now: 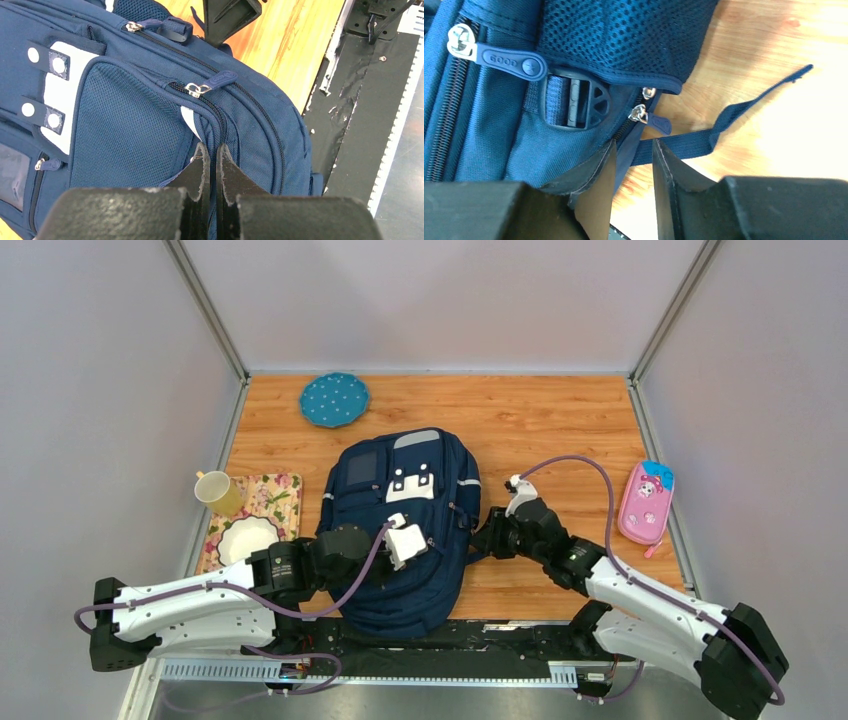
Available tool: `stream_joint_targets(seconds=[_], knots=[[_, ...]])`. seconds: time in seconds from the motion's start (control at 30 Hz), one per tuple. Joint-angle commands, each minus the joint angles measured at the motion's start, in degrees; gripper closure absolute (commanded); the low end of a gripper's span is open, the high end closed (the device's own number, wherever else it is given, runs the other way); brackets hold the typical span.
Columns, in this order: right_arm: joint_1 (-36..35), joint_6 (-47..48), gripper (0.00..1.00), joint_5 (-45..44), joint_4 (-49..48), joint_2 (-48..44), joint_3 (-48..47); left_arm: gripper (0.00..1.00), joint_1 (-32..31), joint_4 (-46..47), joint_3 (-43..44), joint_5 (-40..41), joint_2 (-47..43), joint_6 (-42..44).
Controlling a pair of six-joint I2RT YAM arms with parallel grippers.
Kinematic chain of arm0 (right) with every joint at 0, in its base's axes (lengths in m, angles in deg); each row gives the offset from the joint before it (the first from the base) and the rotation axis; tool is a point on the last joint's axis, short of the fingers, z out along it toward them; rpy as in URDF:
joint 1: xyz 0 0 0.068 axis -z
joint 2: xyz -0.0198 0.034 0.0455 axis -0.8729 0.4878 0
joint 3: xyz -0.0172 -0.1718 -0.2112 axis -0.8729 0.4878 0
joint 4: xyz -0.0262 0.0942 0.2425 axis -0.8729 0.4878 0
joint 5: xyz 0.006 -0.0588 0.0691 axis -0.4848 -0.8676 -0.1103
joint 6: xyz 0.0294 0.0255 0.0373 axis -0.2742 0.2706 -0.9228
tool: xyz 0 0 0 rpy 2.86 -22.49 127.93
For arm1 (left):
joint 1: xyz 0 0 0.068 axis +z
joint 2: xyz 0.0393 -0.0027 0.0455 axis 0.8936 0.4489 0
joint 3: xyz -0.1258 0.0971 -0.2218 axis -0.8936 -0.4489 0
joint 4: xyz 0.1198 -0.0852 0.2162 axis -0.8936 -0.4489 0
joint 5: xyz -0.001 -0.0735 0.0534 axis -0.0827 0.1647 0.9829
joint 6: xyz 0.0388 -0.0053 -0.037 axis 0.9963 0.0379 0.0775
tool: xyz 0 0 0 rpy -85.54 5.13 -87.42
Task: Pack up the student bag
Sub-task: Zip the student bag at the center of the board.
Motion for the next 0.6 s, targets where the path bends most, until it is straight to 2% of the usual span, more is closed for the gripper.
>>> stream_joint_targets(seconds=[0.0,0.23,0.37,0.57], knots=[[0.09,0.33,0.64,-4.89,2.01,-3.85,0.77,1.0,-0.26,4.63,0.83,1.0,-2.06,-0.73],[0.18,8.76,0.64,-6.05,1.14,-6.23,0.86,1.0,-0.26,4.37,0.83,1.09,-2.5,-0.99],[0.18,14.82,0.65,-3.85,-0.8,-2.38,-0.28,1.0,-0.35,4.46,0.83,1.0,-2.32,-0.82],[0.18,18.62,0.67,1.6,-1.23,3.34,-2.56,1.0,-0.18,4.63,0.83,1.17,-2.32,-0.9]])
